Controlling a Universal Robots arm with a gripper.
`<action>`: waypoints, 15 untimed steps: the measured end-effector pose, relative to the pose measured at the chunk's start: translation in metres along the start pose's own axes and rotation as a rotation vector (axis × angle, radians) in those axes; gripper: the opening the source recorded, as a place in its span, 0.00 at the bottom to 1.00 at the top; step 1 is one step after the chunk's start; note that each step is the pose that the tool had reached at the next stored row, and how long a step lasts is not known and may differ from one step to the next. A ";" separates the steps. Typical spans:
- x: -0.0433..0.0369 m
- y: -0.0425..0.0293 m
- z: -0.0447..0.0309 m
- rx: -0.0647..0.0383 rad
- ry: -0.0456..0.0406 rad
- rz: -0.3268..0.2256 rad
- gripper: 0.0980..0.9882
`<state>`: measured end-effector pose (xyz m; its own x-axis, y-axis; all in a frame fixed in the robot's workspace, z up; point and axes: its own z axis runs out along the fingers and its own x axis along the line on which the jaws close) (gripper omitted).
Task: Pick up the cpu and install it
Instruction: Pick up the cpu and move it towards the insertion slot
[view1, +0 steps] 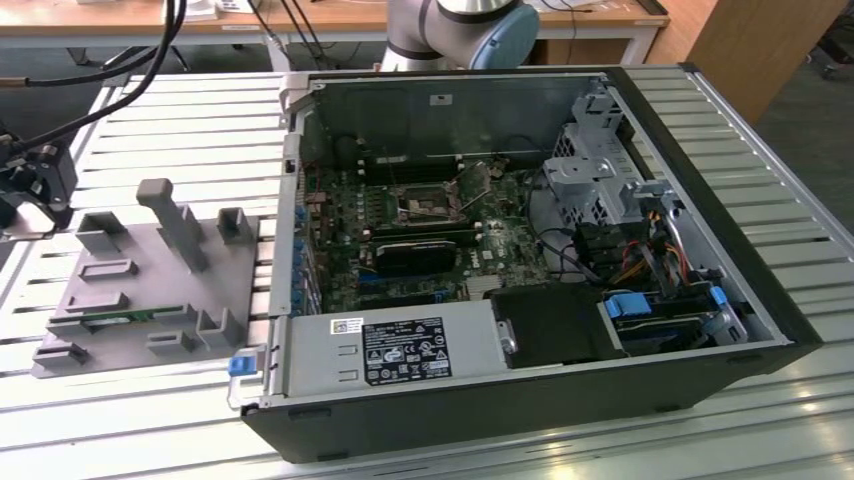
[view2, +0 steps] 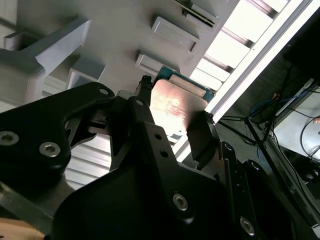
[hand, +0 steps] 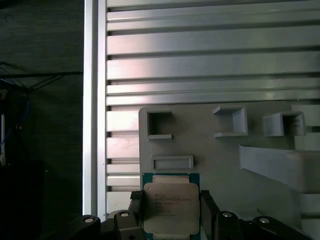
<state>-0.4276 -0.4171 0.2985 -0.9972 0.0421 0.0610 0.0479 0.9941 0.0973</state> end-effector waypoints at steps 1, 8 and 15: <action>0.0000 0.0000 -0.0004 0.000 0.0000 0.000 0.50; 0.0002 0.0005 -0.0038 0.000 0.0000 0.000 0.50; 0.0005 0.0009 -0.0082 0.000 0.0000 0.000 0.50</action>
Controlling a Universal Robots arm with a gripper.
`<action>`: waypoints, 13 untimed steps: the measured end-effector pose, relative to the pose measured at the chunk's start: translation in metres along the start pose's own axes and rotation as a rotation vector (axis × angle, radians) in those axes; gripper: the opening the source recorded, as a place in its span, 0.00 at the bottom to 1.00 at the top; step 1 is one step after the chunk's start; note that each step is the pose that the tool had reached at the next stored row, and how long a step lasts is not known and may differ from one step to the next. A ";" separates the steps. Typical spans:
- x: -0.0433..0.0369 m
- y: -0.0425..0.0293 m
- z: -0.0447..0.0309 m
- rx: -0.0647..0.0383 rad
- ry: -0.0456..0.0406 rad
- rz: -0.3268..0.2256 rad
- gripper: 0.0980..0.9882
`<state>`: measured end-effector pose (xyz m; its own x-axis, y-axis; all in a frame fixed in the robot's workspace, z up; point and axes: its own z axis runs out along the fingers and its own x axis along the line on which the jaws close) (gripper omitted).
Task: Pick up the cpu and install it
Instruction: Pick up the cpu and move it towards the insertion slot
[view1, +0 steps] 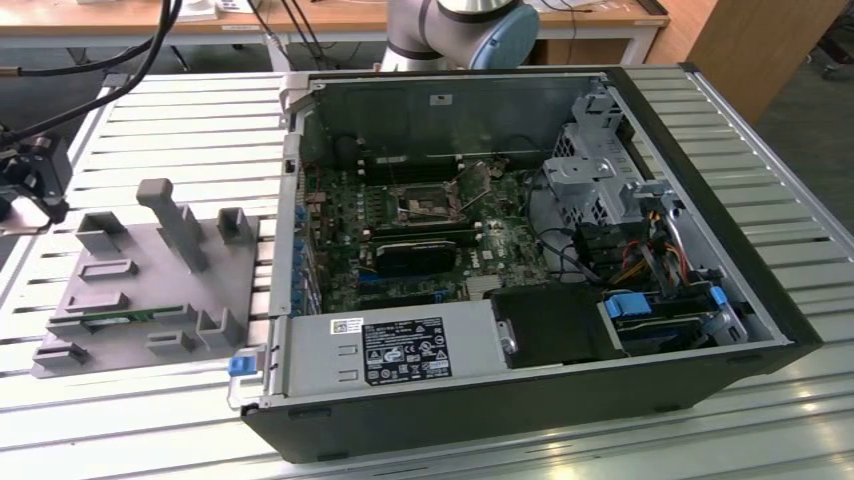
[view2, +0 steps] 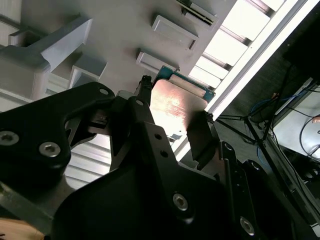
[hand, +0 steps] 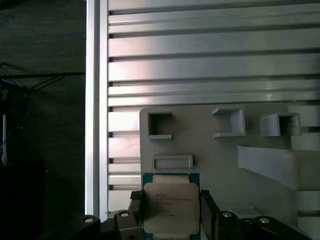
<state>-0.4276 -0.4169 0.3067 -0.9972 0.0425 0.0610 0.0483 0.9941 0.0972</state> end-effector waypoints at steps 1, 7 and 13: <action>0.0000 0.0001 -0.0006 0.000 -0.0001 0.000 0.50; 0.0003 0.0005 -0.0042 0.000 0.0000 0.000 0.50; 0.0005 0.0009 -0.0080 0.000 0.0000 0.001 0.50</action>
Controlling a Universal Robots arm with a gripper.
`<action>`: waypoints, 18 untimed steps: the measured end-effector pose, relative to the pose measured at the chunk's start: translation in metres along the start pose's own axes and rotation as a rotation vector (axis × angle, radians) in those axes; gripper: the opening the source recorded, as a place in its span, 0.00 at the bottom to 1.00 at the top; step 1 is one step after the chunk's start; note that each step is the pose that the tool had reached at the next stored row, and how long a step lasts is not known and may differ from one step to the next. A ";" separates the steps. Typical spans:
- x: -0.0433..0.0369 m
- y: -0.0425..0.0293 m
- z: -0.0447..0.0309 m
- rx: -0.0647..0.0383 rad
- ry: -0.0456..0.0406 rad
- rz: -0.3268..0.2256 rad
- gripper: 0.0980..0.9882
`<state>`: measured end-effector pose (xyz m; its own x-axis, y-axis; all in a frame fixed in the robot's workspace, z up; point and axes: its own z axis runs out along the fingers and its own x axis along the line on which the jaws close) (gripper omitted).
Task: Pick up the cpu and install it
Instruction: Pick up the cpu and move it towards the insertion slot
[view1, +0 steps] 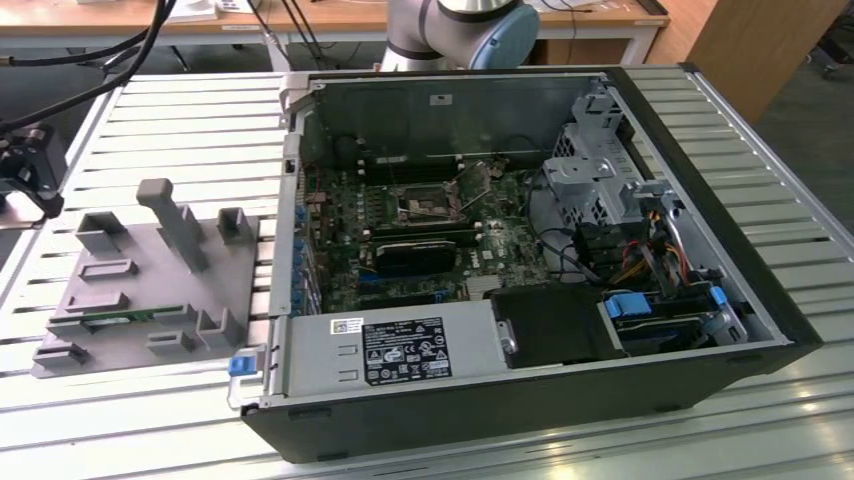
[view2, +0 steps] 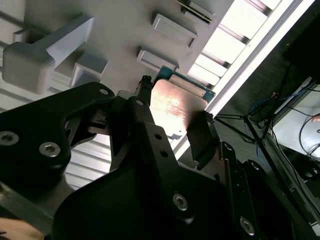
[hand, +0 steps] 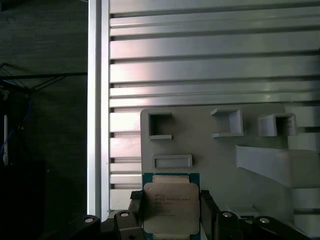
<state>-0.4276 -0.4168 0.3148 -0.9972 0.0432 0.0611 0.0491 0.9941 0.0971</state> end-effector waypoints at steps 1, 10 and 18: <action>0.0000 0.0001 -0.0007 0.000 -0.0001 0.000 0.50; 0.0005 0.0009 -0.0073 0.000 -0.0002 0.001 0.50; 0.0009 0.0018 -0.0146 0.000 -0.0002 0.001 0.50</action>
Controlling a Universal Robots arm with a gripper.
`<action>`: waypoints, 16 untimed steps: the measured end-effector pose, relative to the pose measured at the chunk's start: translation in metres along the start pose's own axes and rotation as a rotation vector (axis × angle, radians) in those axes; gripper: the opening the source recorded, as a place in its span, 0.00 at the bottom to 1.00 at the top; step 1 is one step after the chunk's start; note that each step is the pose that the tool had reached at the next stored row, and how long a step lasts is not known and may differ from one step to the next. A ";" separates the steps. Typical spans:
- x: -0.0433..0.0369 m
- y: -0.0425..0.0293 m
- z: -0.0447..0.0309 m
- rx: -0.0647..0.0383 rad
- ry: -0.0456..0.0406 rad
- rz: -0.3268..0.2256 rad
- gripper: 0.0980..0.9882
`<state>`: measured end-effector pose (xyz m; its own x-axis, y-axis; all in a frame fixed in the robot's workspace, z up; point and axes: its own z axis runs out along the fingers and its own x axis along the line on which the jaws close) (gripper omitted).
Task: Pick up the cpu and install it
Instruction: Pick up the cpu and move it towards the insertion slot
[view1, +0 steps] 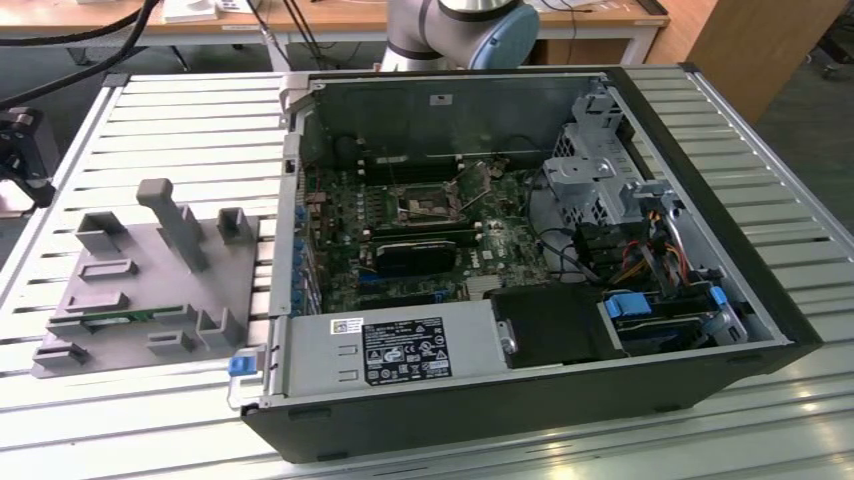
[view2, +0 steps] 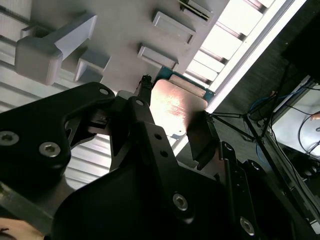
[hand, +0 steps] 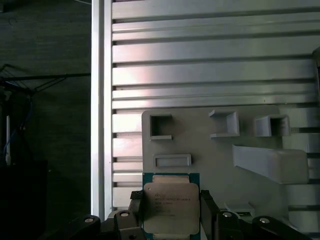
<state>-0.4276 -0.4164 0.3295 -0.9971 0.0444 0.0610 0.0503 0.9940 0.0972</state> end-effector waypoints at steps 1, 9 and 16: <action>0.0001 0.0001 -0.0011 0.000 0.0000 0.000 0.50; 0.0005 0.0009 -0.0080 0.000 -0.0001 0.001 0.50; 0.0009 0.0016 -0.0135 0.000 -0.0002 0.001 0.50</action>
<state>-0.4277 -0.4161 0.3432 -0.9971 0.0457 0.0609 0.0515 0.9939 0.0973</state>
